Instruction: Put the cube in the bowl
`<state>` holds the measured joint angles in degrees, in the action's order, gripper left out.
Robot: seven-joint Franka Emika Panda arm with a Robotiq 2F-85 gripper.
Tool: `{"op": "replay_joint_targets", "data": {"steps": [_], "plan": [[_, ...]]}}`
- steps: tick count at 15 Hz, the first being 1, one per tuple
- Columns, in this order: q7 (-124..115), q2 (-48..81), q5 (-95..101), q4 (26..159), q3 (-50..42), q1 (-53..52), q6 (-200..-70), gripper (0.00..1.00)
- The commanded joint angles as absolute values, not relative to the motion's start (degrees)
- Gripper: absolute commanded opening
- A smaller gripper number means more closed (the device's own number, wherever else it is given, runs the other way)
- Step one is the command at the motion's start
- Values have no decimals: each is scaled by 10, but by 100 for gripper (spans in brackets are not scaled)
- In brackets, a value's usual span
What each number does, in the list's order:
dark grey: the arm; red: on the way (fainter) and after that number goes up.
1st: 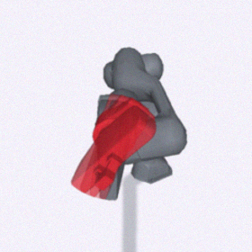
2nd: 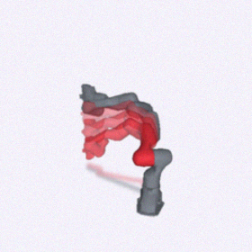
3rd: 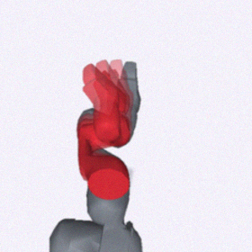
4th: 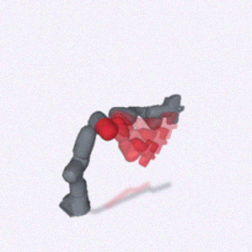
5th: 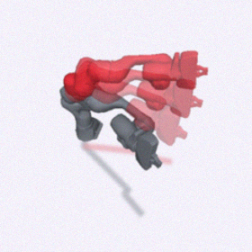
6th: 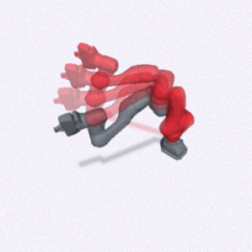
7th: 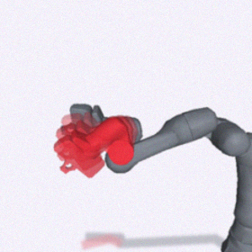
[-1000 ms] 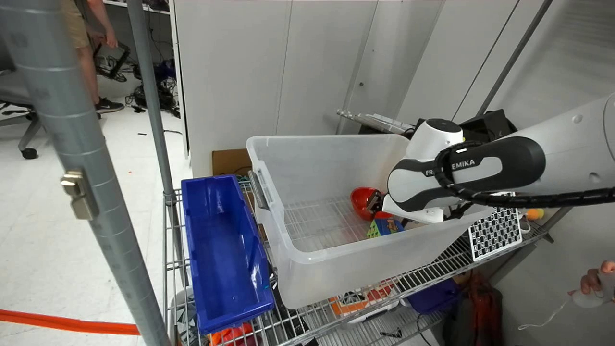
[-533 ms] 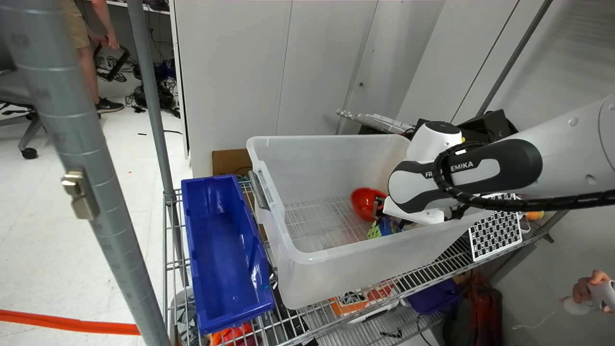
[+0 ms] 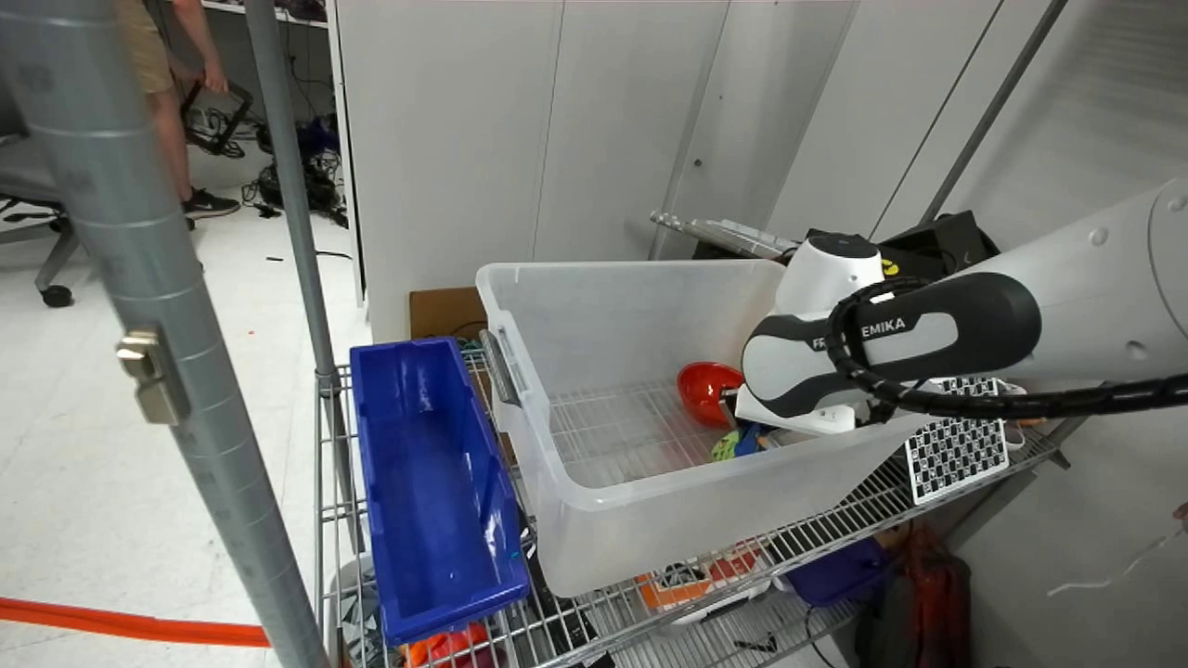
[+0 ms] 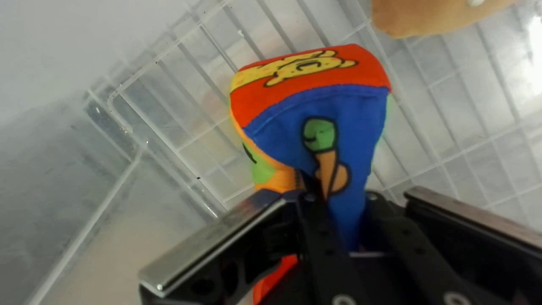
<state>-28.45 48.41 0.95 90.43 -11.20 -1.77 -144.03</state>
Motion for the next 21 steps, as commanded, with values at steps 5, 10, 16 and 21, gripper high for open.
{"op": "replay_joint_targets", "data": {"steps": [5,10,16,21], "plan": [[-303,373,75,989,-162,-84,-1381,2],[-300,343,100,968,-166,-65,-1387,3],[-301,377,19,878,-114,-24,-1439,3],[-312,441,-13,784,-114,-14,-1470,3]]}}
